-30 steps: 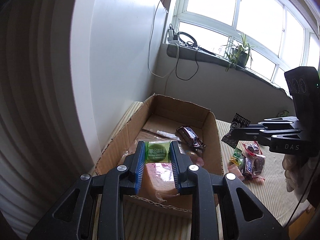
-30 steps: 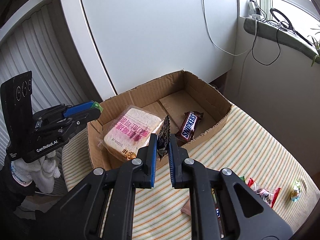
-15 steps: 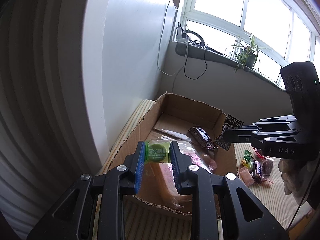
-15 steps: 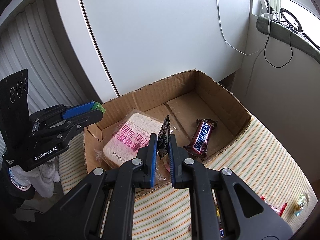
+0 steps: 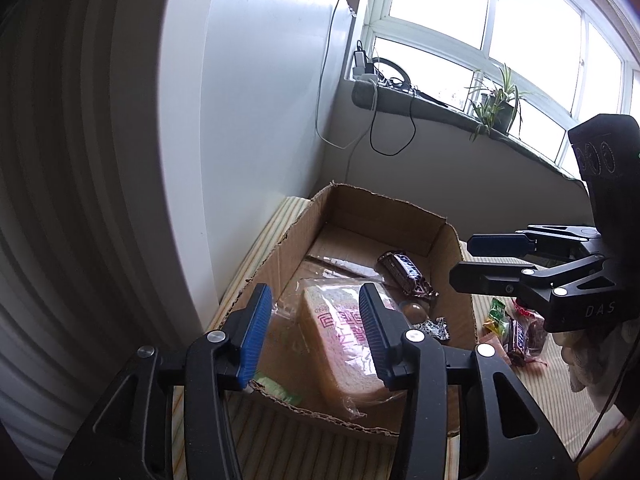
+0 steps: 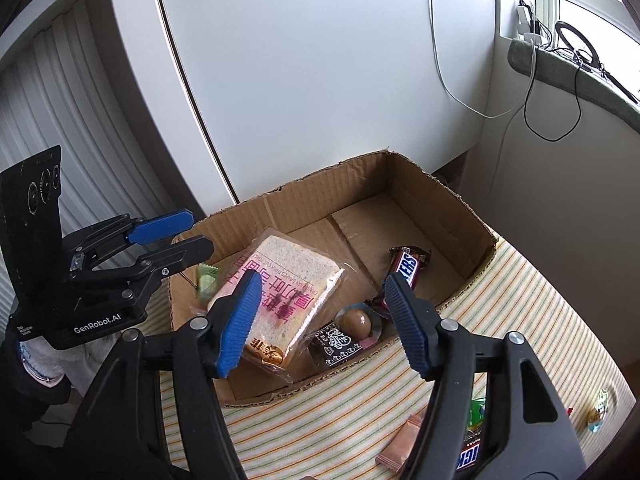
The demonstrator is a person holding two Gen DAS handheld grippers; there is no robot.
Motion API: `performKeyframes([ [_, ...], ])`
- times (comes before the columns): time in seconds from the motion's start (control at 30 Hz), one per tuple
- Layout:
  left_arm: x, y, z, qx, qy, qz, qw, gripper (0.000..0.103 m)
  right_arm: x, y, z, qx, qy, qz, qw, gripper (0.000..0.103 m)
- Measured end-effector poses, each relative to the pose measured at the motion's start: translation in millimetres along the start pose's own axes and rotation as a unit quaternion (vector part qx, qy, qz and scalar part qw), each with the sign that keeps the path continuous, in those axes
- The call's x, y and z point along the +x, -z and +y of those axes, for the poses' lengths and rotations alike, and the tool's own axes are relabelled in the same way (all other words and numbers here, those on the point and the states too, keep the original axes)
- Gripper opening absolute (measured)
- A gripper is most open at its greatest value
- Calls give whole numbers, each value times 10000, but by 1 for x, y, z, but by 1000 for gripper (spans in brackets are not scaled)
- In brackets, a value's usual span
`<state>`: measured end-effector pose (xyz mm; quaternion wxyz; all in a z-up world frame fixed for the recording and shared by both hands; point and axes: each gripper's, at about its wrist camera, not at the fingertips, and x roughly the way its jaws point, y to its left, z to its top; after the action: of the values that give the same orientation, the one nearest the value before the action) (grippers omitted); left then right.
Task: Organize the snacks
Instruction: 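Move both open tools back from the box to the snack pile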
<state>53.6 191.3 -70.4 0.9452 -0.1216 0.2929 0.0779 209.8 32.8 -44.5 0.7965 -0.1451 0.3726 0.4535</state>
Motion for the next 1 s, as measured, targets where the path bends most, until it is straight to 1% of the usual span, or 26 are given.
performKeyframes([
  [0.17,-1,0,-1,-36,19,0,10000,44,-5,2,-7,47,34,-14,10000,68],
  [0.3,-2,-1,-3,-56,51,-14,10000,44,-11,6,-12,86,55,-53,9999,73],
  [0.6,-10,-2,-15,-32,263,-44,9996,44,-38,19,-29,266,180,-118,9994,73],
  [0.67,-13,-2,-21,-13,338,-52,9994,44,-45,24,-34,327,225,-138,9991,78],
  [0.73,-14,-2,-26,10,402,-64,9992,44,-56,31,-41,414,289,-221,9985,88],
  [0.77,-15,-1,-29,21,440,-67,9990,48,-61,35,-45,458,325,-242,9981,89],
  [0.8,-16,-1,-32,25,481,-71,9988,57,-66,38,-48,503,355,-258,9978,89],
  [0.83,-17,-1,-35,26,525,-83,9986,59,-70,42,-52,560,383,-264,9973,90],
  [1.0,-19,1,-52,92,717,-67,9974,60,-90,62,-75,931,474,-294,9941,90],
])
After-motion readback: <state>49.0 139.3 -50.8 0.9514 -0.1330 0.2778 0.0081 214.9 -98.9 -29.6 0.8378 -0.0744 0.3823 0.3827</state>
